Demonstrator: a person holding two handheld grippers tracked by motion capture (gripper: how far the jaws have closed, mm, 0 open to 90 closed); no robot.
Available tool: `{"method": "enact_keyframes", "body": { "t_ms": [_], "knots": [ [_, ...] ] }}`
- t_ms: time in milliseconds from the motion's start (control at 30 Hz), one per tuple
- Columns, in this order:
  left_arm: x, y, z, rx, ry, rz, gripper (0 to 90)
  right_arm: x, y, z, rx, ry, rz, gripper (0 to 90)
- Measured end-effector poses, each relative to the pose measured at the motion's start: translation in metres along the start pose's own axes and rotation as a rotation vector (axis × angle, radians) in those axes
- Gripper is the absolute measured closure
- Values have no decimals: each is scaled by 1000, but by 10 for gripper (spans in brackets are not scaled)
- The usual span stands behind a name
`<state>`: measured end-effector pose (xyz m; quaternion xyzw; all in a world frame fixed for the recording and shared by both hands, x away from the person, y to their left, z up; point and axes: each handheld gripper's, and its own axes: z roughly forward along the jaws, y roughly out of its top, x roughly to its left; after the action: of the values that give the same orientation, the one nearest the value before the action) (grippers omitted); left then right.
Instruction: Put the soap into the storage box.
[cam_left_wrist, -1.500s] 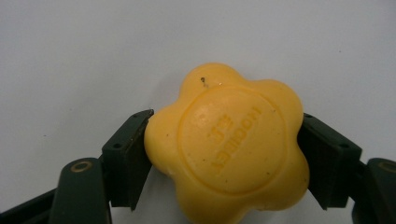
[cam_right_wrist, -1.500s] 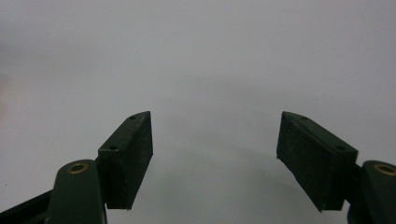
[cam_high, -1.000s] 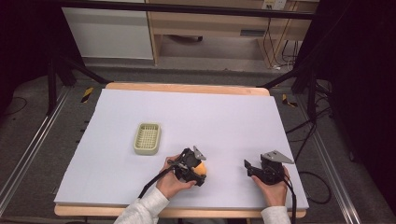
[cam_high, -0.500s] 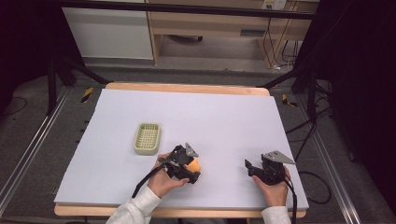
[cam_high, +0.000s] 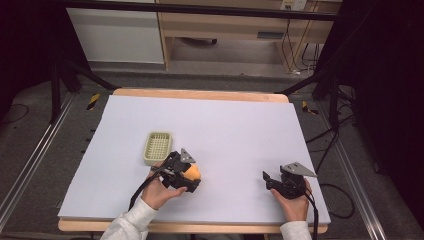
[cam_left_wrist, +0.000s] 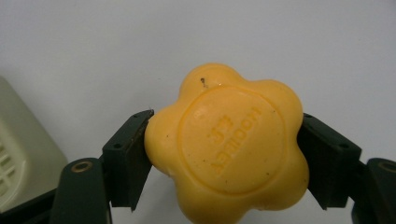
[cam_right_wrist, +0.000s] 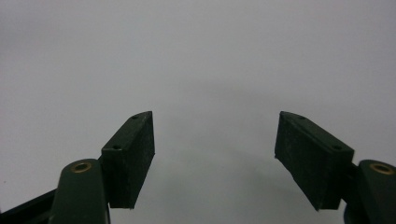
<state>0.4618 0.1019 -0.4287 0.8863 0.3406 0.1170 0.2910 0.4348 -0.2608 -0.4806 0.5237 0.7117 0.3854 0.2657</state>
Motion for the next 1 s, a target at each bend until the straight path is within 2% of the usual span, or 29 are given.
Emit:
{"method": "enact_keyframes", "body": {
  "t_ms": [167, 300, 533, 767, 1000],
  "knots": [
    [13, -3, -9, -22, 11, -30, 264, 0, -1, 0, 0, 0, -7, 286],
    [18, -4, -12, -35, 20, -50, 264, 1, -2, 1, 4, -4, -9, 282],
    [29, -2, -19, -40, 37, -59, 264, 1, -2, -1, -12, -9, 2, 266],
    [41, -2, -32, -70, 52, -86, 264, 1, -2, -1, -13, -11, 4, 267],
    [47, -2, -32, -62, 60, -94, 264, 2, -1, -1, -15, -9, 6, 271]
  ]
}}
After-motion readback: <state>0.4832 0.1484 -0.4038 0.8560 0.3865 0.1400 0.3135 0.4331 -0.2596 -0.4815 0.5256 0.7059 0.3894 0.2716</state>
